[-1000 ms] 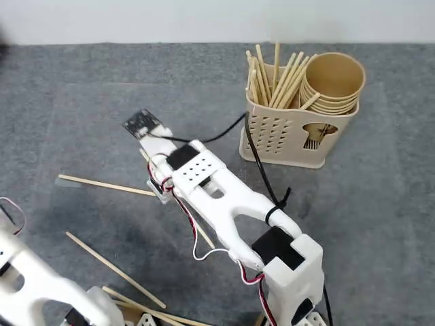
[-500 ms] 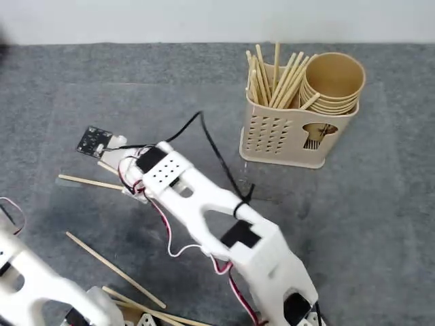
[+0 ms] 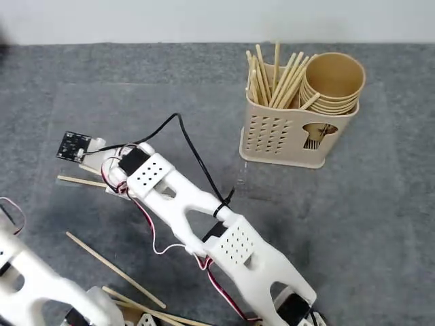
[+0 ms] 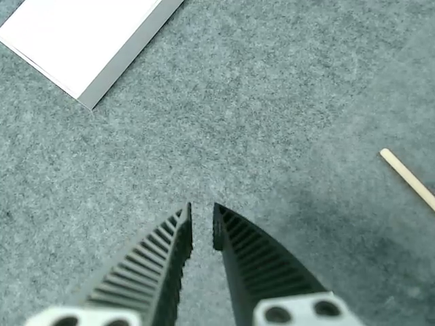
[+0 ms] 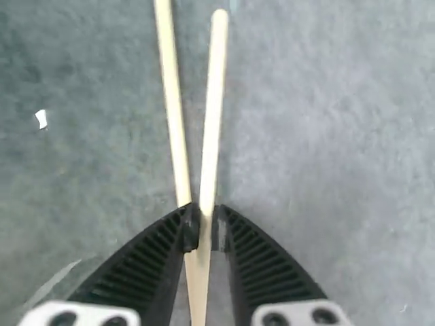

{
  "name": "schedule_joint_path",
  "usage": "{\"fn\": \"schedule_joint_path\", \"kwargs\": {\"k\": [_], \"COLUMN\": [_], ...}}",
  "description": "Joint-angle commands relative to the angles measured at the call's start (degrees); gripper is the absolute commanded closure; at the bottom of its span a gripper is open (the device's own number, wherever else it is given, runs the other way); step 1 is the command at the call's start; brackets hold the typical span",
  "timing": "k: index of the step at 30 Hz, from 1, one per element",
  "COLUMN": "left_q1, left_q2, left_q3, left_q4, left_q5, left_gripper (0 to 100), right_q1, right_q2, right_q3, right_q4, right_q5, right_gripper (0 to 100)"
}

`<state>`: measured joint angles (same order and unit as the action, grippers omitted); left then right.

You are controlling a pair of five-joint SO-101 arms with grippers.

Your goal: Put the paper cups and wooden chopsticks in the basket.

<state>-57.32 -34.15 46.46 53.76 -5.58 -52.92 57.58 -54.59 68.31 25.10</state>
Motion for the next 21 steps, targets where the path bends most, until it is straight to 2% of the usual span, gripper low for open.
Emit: {"fn": "schedule_joint_path", "kwargs": {"k": [1, 15, 21], "left_q1": [0.0, 0.0, 0.0], "left_q2": [-0.7, -0.7, -0.7], "left_q3": [-0.31, -0.22, -0.22], "left_q4": [-0.88, -0.88, -0.88], "left_q5": [-0.09, 0.18, 0.18], "left_gripper": [95, 95, 95], "right_q1": [-1.1, -2.42, -3.12], "right_q2": [0.13, 7.08, 4.97], "right_q3": [-8.09, -13.71, -17.23], "right_q4": [5.41, 8.13, 11.91], "right_q5": [0.09, -0.09, -3.69], "right_gripper": [87.6, 87.2, 86.3]}}
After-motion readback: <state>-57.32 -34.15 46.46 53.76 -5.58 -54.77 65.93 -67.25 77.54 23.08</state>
